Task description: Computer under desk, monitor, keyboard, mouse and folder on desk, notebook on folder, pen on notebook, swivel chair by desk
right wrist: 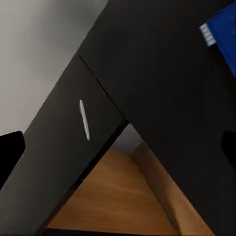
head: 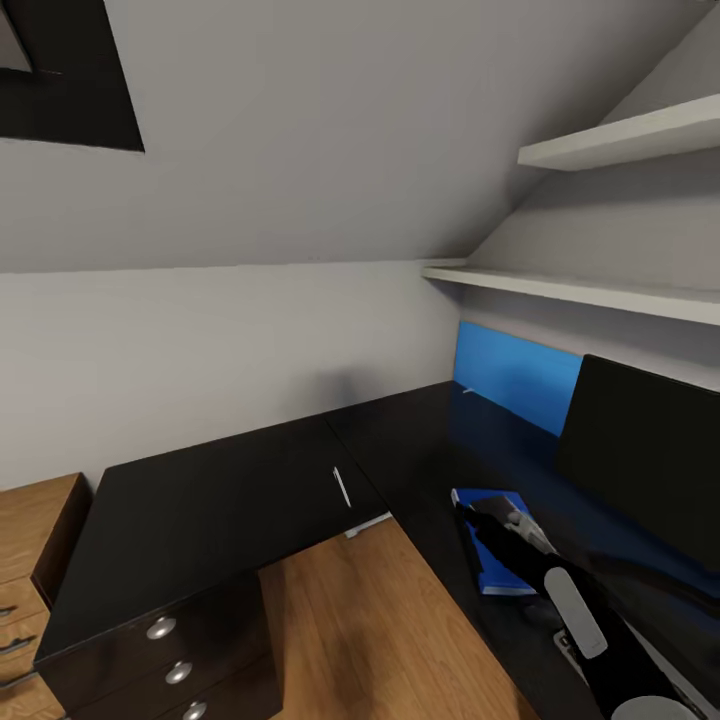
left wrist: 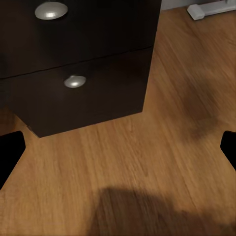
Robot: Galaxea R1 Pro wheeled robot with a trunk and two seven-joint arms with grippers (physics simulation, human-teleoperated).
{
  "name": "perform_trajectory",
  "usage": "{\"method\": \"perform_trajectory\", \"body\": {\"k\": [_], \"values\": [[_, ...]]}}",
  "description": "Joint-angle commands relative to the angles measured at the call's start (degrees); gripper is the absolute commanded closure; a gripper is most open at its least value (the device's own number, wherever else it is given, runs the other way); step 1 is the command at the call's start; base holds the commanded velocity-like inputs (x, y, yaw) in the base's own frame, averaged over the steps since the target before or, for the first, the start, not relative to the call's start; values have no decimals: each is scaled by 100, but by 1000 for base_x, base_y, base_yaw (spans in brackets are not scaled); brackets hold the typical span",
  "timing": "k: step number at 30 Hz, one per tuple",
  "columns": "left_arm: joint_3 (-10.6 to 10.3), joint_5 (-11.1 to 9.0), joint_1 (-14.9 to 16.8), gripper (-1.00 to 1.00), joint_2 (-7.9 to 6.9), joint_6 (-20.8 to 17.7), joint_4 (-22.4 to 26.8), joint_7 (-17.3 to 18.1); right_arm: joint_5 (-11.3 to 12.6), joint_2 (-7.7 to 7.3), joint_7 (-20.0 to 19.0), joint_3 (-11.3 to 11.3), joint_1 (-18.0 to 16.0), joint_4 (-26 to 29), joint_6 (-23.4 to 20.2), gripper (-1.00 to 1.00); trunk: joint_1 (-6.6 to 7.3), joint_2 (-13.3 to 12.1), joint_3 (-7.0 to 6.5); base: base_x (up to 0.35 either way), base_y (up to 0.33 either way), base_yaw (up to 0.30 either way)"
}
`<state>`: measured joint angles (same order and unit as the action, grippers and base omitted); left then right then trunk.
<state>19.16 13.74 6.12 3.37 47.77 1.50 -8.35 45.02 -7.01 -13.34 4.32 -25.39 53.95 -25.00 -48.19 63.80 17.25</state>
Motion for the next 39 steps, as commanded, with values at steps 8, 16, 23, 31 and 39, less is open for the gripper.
{"method": "perform_trajectory", "body": {"k": [8,16,23,31,39], "values": [[20,7,3,-100,-12,-163,17,-61,-1256,63,462,-781,-4,141,879,-100,176,-318,-137,0,0,0],[23,-237,3,-100,-15,-246,82,-67,-1753,472,900,-1285,-1,126,1579,-100,352,-639,-281,0,0,0],[18,-629,3,-100,-26,-411,171,-56,-1896,789,1185,-1406,1,-177,2504,-100,506,-920,-406,0,0,0],[25,-1385,3,-100,-92,-1578,649,-3,-2935,1055,2208,-1653,3,-380,2889,-100,681,-1240,-550,0,0,0],[21,-2234,3,-100,-224,-2452,945,658,-3700,1316,3217,-1869,7,-439,2926,-100,857,-1561,-694,0,0,0]]}}
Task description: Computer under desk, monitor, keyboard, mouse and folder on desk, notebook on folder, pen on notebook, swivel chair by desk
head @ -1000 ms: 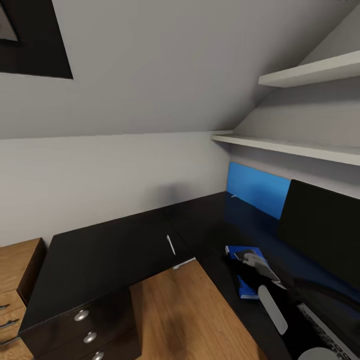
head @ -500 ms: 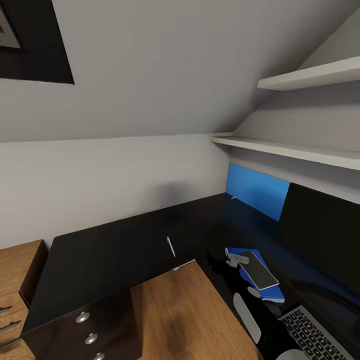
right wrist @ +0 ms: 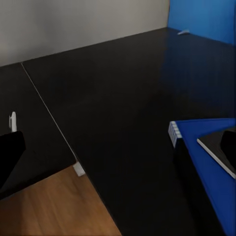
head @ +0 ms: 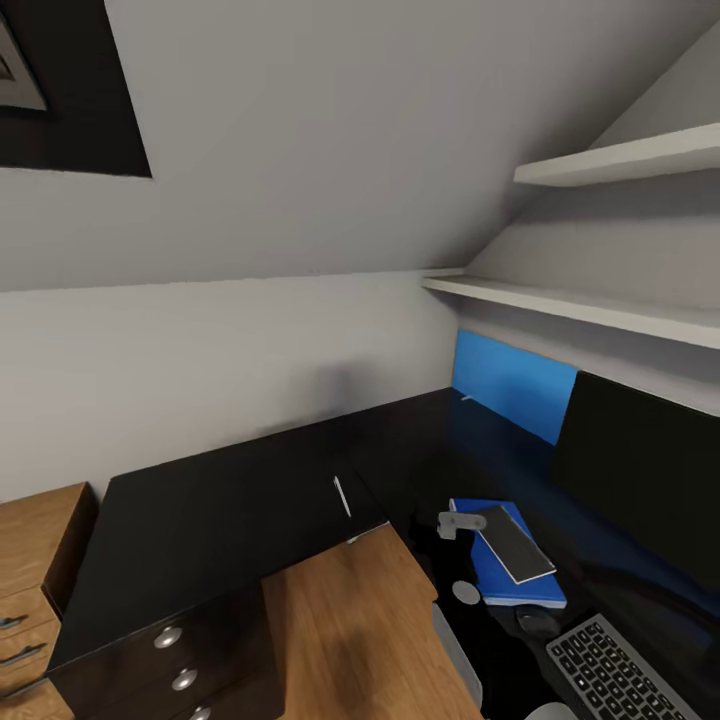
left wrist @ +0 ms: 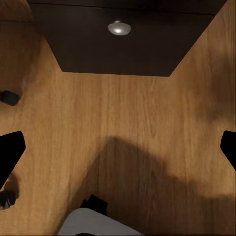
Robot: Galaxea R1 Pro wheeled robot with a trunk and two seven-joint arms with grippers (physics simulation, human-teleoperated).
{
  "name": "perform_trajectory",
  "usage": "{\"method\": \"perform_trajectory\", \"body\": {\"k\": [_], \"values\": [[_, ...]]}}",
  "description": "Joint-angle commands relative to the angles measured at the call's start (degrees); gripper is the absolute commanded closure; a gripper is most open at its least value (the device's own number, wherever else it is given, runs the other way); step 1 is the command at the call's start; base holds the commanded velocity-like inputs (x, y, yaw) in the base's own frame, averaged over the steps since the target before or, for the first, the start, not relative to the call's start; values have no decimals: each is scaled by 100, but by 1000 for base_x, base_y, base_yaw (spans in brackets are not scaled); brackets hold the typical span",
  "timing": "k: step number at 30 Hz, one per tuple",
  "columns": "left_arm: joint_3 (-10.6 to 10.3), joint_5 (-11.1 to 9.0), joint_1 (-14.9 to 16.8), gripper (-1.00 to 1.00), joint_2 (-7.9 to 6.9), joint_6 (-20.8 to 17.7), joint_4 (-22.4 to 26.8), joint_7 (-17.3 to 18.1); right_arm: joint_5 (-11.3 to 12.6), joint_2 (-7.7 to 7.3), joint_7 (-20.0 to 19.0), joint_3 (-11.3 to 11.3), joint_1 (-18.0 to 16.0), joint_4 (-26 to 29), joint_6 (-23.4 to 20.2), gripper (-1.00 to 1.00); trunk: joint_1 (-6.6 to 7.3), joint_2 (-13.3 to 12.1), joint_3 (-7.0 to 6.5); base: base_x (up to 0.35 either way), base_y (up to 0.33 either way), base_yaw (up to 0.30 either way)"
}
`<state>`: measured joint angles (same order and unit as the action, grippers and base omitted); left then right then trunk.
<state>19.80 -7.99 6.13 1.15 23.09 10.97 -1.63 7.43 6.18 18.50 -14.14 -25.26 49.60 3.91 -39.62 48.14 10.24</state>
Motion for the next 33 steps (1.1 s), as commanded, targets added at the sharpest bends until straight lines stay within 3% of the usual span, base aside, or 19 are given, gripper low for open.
{"method": "perform_trajectory", "body": {"k": [1,9,18,33], "values": [[-44,-93,3,-100,-19,-9,7,46,40,6,46,-29,-6,-16,36,-100,22,-36,-10,0,0,0],[-51,-197,3,-100,-96,-70,34,287,-25,71,-63,-97,-5,-180,40,-100,176,-316,-135,0,0,1],[-64,-187,3,-100,-105,-47,37,558,-37,265,-57,-102,-5,-269,49,-100,176,-316,-101,0,0,128],[-67,-186,3,-100,-106,-41,37,619,-52,312,-49,-120,-5,-429,57,-100,176,-316,22,0,0,130]]}}
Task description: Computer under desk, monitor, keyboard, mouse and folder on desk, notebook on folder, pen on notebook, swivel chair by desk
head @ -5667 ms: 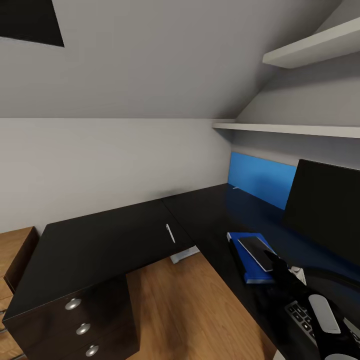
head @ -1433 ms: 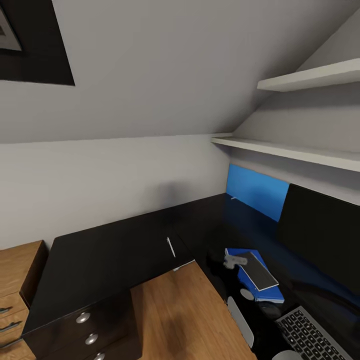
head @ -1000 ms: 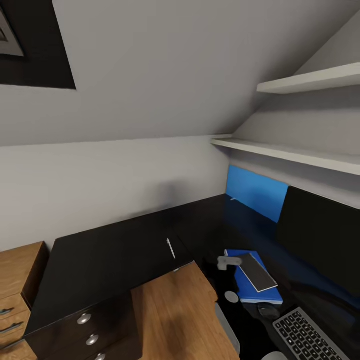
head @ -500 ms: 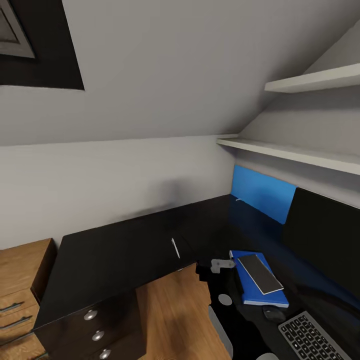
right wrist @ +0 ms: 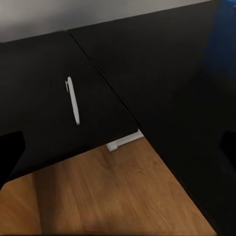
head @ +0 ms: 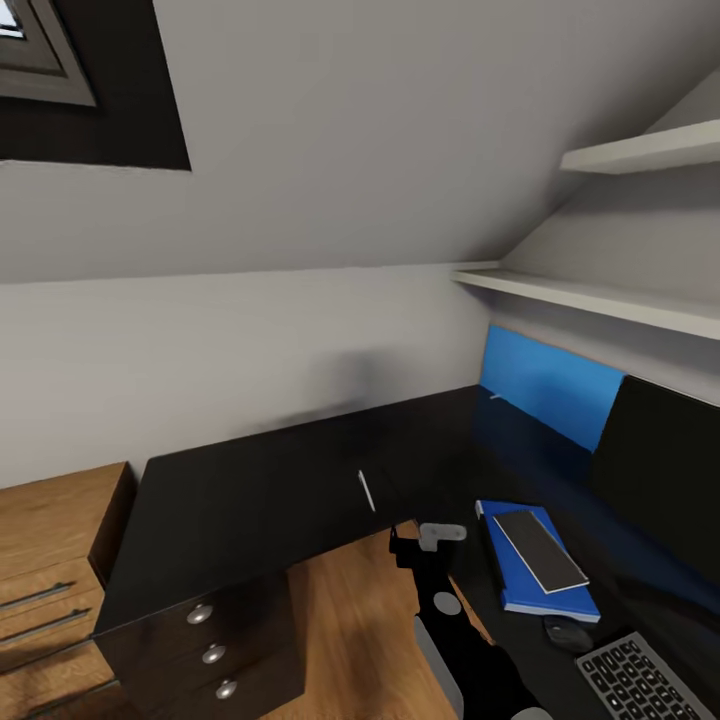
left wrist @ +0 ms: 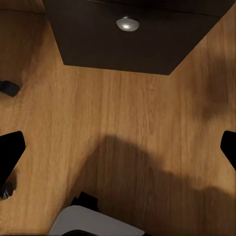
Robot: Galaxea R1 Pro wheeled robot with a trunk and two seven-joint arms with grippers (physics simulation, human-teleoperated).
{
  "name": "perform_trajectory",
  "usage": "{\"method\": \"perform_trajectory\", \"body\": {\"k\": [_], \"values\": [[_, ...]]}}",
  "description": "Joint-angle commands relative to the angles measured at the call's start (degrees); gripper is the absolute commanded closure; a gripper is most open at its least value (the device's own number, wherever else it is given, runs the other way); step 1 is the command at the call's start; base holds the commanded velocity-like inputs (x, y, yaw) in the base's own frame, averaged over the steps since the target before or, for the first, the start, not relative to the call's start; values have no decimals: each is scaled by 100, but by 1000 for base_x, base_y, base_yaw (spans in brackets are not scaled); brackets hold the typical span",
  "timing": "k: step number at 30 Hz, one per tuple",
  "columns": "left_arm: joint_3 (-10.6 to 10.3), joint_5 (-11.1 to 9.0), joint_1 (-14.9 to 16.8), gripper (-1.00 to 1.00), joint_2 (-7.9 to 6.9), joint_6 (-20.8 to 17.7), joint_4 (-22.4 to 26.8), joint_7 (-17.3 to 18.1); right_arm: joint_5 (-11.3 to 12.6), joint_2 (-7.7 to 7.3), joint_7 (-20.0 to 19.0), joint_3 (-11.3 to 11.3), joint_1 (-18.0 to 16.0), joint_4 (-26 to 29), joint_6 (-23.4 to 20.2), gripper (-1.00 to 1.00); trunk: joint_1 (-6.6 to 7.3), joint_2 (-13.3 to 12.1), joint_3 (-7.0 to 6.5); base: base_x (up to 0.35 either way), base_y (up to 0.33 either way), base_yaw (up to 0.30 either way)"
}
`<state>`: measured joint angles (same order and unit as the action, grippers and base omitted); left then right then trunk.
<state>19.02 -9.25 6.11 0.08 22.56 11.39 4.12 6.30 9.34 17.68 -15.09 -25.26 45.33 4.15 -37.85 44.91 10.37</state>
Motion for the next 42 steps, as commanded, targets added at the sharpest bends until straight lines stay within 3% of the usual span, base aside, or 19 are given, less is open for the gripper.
{"method": "perform_trajectory", "body": {"k": [1,8,20,28,30,34,42], "values": [[10,-59,4,-100,1,11,-5,43,58,-4,34,-24,-5,-3,34,-100,-1,7,17,0,0,112],[8,-59,4,-100,1,11,-5,44,43,-10,27,-17,-5,0,41,-100,-1,7,80,80,0,106],[5,-59,4,-100,1,11,-5,45,30,-28,44,-17,-5,41,36,-100,-1,7,163,296,0,91],[6,-59,4,-100,1,17,-5,45,-92,-114,18,-335,-5,13,52,-100,-1,7,170,261,0,12],[11,-76,-61,-100,66,76,61,47,-57,-179,72,-399,60,78,-13,-100,-1,7,170,0,0,0],[12,-74,-85,-100,195,75,70,46,-86,-144,42,-387,110,206,-117,-100,-1,7,170,0,0,0],[14,-64,-90,-100,229,73,51,48,-119,-151,4,-335,86,174,142,-100,-1,7,170,0,0,0]]}}
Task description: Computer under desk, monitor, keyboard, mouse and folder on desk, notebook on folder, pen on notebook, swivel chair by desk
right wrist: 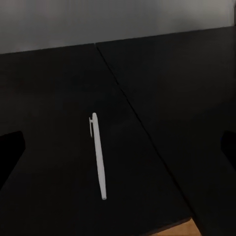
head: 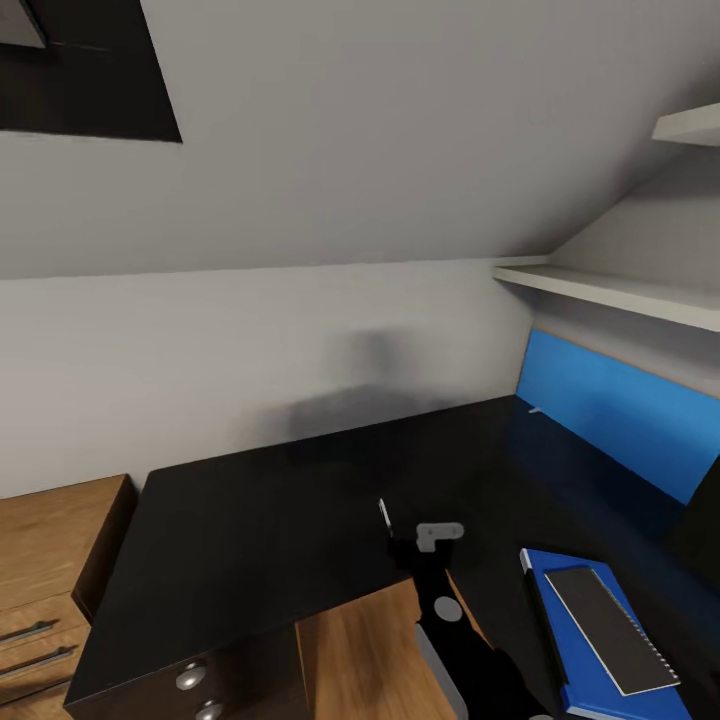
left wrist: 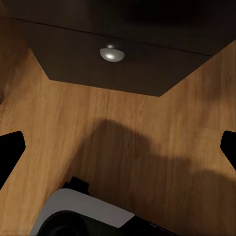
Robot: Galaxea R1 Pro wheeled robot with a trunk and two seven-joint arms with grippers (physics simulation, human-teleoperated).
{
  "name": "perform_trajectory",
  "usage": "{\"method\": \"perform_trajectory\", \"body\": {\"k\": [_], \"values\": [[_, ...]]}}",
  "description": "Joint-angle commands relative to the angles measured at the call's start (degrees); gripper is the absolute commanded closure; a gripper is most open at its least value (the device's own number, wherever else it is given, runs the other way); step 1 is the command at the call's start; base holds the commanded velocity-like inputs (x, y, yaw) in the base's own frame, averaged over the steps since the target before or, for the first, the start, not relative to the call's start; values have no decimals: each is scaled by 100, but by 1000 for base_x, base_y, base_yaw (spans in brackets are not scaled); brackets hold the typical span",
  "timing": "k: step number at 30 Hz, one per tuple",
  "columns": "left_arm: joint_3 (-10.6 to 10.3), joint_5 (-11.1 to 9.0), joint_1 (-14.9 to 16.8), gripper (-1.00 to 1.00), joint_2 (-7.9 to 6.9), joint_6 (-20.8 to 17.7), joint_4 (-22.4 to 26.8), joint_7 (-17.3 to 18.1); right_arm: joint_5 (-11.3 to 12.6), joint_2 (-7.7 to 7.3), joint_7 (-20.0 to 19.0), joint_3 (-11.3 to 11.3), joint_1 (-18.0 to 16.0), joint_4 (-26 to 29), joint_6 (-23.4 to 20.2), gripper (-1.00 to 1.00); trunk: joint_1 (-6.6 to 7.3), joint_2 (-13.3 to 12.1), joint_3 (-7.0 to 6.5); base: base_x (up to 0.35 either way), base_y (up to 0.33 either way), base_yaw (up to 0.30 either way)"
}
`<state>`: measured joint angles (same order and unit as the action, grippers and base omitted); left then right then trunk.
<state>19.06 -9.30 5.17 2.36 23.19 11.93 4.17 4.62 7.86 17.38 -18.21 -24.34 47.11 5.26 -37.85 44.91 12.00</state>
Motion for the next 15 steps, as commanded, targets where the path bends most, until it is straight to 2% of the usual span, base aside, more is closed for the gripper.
{"method": "perform_trajectory", "body": {"k": [1,9,15], "values": [[8,-58,3,-100,3,11,-4,45,49,-9,34,-22,-7,-5,63,-100,-1,6,8,0,0,0],[2,-55,4,-100,2,28,-6,55,48,-28,37,-17,-9,-8,319,-100,-1,6,8,0,0,0],[2,-55,2,-100,1,35,-10,57,48,-30,37,-16,-9,-2,332,-100,-1,6,8,0,0,0]]}}
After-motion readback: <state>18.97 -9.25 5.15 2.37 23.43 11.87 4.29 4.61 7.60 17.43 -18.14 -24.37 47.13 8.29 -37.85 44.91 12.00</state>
